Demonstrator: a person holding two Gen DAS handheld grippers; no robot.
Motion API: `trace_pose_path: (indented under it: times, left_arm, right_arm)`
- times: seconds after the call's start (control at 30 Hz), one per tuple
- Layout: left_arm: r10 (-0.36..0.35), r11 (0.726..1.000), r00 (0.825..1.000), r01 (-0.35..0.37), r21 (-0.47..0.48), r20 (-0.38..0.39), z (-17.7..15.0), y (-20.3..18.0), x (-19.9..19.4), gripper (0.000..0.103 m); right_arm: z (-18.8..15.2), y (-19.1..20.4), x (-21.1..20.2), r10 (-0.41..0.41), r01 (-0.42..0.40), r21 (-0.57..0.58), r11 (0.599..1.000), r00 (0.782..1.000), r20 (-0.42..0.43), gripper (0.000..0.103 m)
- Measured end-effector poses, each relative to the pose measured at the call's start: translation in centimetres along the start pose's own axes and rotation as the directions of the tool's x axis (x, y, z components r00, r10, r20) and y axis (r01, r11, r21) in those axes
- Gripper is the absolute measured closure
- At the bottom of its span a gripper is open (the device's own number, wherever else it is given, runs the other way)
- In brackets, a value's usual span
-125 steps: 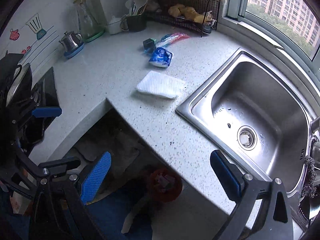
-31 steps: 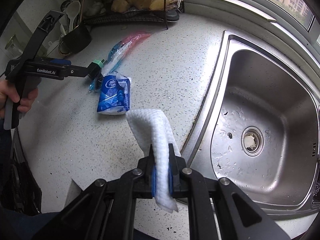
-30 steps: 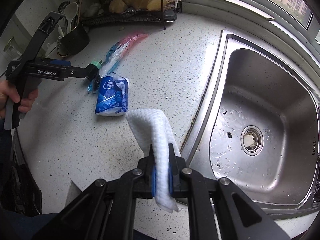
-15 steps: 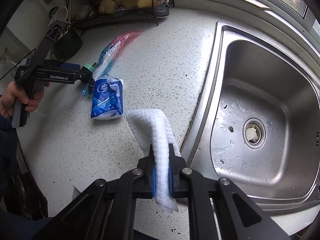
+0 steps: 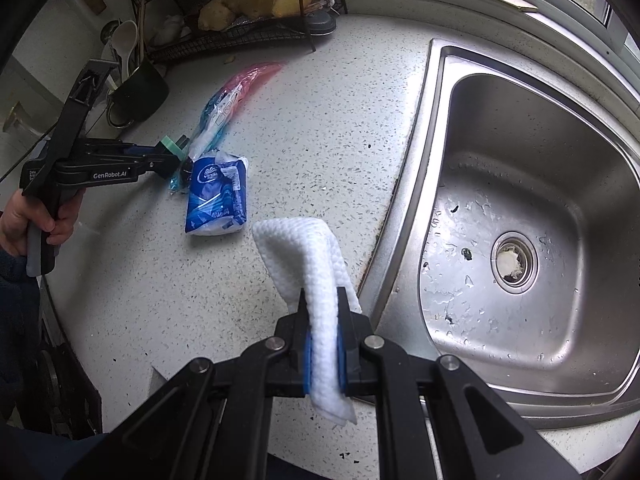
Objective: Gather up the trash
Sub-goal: 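Carry the adapter and wipe down over the red bin with both grippers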
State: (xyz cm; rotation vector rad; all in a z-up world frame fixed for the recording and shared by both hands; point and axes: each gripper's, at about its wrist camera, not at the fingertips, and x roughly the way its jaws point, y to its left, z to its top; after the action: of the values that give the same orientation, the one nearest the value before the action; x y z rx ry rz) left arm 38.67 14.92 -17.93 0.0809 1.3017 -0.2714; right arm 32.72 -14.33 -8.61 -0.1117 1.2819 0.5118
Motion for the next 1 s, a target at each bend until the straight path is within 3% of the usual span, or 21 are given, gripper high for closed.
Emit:
trace_pose_path:
  times: [0.2, 0.5, 1.0]
  left_arm:
    - [-0.063, 0.997, 0.997, 0.065, -0.044, 0.04, -3.6, -2.3, -4.1, 0.076]
    - [-0.052, 0.998, 0.996, 0.055, -0.04, 0.074, -8.8, -8.2, -8.6, 0.076]
    - [-0.02, 0.997, 0.997, 0.025, -0.072, 0.068, -18.5, -20.1, -10.4, 0.076]
  right_arm:
    - [-0.2, 0.6, -0.8, 0.027, -0.026, -0.06, 0.998, 1.0, 0.01, 0.095]
    - [-2.2, 2.2, -2.8, 0.067, -0.062, -0.171, 0.983, 0.998, 0.022, 0.095]
    - [-10.7, 2.3, -6.5, 0.137, -0.124, -0.311, 0.942, 0.99, 0.021, 0.095]
